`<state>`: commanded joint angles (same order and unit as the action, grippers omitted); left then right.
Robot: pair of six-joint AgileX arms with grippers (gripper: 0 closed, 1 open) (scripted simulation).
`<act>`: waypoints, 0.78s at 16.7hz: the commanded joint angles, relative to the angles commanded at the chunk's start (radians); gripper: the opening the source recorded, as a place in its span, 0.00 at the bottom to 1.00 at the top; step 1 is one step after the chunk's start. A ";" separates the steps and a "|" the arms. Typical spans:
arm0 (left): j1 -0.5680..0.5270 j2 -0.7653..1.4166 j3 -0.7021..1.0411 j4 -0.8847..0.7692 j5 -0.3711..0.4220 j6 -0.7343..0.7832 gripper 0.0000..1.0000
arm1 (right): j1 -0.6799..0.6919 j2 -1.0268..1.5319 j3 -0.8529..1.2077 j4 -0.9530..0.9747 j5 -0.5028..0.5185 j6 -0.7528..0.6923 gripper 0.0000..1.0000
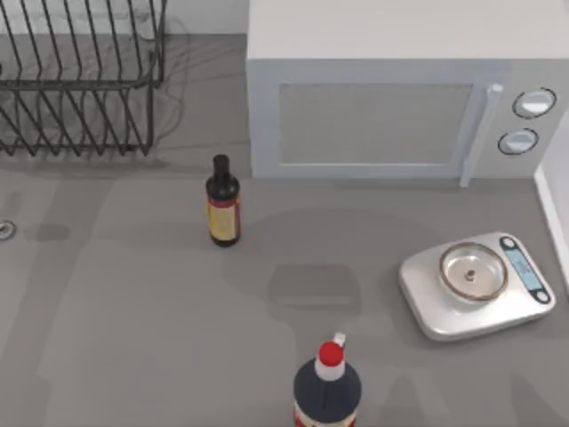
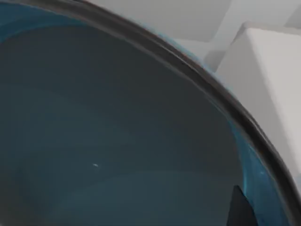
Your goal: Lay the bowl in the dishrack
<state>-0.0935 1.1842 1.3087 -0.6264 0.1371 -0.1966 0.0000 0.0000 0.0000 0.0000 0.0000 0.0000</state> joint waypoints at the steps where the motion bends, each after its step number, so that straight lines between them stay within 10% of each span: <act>1: 0.051 -0.052 -0.040 0.086 0.012 0.041 0.00 | 0.000 0.000 0.000 0.000 0.000 0.000 1.00; 13: 0.271 -0.289 -0.191 0.400 0.067 0.210 0.00 | 0.000 0.000 0.000 0.000 0.000 0.000 1.00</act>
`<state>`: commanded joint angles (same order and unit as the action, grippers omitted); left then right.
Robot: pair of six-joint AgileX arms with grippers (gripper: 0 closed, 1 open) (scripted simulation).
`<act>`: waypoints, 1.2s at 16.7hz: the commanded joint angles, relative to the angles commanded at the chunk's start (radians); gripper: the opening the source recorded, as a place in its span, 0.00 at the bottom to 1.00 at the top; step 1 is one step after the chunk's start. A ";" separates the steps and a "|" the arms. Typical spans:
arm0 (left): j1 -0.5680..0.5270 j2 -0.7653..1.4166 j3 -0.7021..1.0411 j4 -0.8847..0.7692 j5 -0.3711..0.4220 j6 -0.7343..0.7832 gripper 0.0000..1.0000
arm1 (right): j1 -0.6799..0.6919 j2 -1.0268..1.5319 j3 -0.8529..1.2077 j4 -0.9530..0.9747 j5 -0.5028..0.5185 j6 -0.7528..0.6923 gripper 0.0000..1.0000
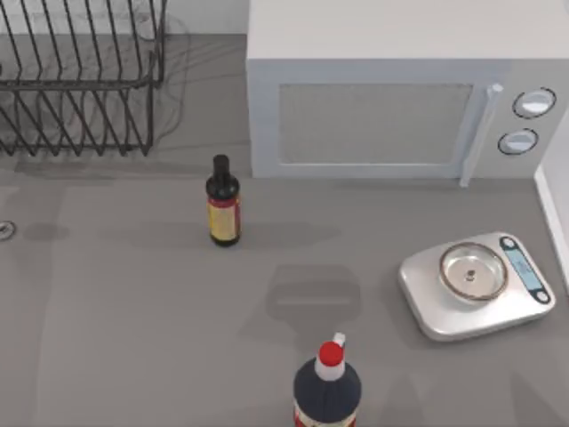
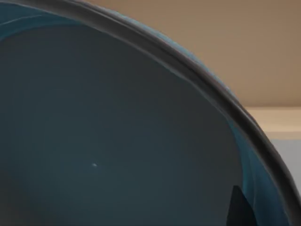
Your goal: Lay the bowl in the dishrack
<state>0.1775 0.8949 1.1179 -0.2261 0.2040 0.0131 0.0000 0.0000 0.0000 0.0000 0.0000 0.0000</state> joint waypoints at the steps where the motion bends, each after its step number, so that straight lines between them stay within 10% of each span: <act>1: -0.001 0.011 0.000 0.011 -0.001 0.000 0.00 | 0.000 0.000 0.000 0.000 0.000 0.000 1.00; 20: -0.111 0.861 -0.194 1.056 -0.098 0.003 0.00 | 0.000 0.000 0.000 0.000 0.000 0.000 1.00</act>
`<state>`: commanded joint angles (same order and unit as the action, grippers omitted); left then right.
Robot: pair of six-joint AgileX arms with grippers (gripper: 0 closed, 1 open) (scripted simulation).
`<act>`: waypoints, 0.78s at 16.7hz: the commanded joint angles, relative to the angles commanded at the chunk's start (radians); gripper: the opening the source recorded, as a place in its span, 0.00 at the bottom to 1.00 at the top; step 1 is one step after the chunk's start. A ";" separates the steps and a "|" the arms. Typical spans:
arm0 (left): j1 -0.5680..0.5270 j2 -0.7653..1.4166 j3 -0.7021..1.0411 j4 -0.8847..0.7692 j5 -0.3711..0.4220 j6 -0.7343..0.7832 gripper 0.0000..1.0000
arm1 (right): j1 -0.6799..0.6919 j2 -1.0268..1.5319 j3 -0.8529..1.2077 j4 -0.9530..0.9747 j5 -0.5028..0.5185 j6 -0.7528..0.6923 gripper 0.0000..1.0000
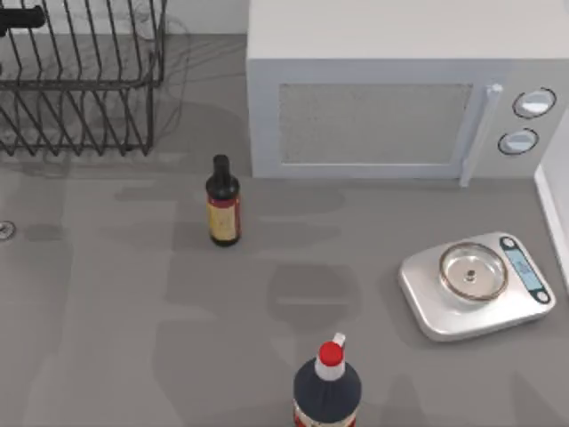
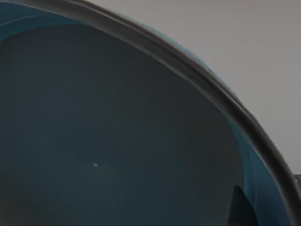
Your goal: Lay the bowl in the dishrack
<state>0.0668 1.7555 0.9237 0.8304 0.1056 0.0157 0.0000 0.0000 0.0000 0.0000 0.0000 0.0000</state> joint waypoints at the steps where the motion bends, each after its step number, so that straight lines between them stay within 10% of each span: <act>1: 0.000 0.000 0.000 0.000 0.000 0.000 0.00 | 0.000 0.000 0.000 0.000 0.000 0.000 1.00; 4: 0.000 0.000 0.000 0.000 0.000 0.000 0.00 | 0.000 0.000 0.000 0.000 0.000 0.000 1.00; 13: 0.000 0.000 0.000 0.000 0.000 0.000 0.68 | 0.000 0.000 0.000 0.000 0.000 0.000 1.00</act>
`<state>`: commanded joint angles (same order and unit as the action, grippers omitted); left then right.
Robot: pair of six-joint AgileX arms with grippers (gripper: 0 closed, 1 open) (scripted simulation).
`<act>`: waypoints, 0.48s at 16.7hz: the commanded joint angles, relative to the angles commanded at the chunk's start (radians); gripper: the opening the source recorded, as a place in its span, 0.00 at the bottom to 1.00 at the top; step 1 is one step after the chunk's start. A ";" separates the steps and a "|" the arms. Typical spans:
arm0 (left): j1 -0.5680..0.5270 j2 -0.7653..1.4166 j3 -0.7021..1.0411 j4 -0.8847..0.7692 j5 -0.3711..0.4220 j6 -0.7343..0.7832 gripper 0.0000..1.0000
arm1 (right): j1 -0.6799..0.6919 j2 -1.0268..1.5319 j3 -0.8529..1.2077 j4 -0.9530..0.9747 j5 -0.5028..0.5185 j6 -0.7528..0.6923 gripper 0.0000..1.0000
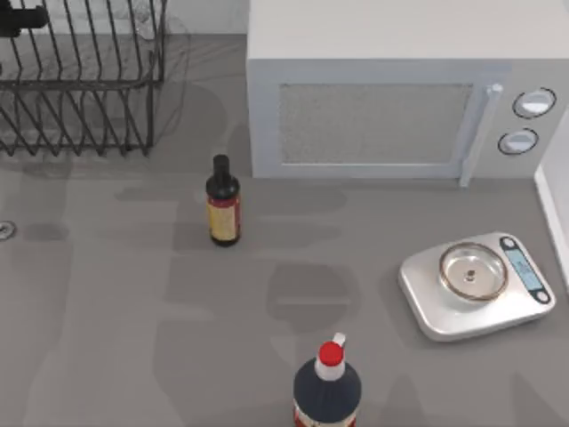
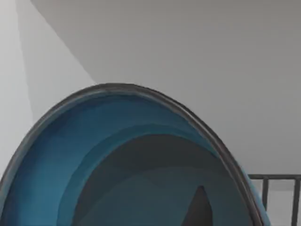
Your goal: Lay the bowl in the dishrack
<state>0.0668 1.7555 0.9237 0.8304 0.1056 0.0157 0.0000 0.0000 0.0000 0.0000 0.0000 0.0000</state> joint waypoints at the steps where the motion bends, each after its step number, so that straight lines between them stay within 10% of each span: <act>1: 0.000 0.000 0.000 0.000 0.000 0.000 0.75 | 0.000 0.000 0.000 0.000 0.000 0.000 1.00; 4: 0.000 0.000 0.000 0.000 0.000 0.000 0.98 | 0.000 0.000 0.000 0.000 0.000 0.000 1.00; 8: 0.000 0.000 0.000 0.000 0.000 0.000 1.00 | 0.000 0.000 0.000 0.000 0.000 0.000 1.00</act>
<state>0.0668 1.7555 0.9237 0.8304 0.1056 0.0157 0.0000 0.0000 0.0000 0.0000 0.0000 0.0000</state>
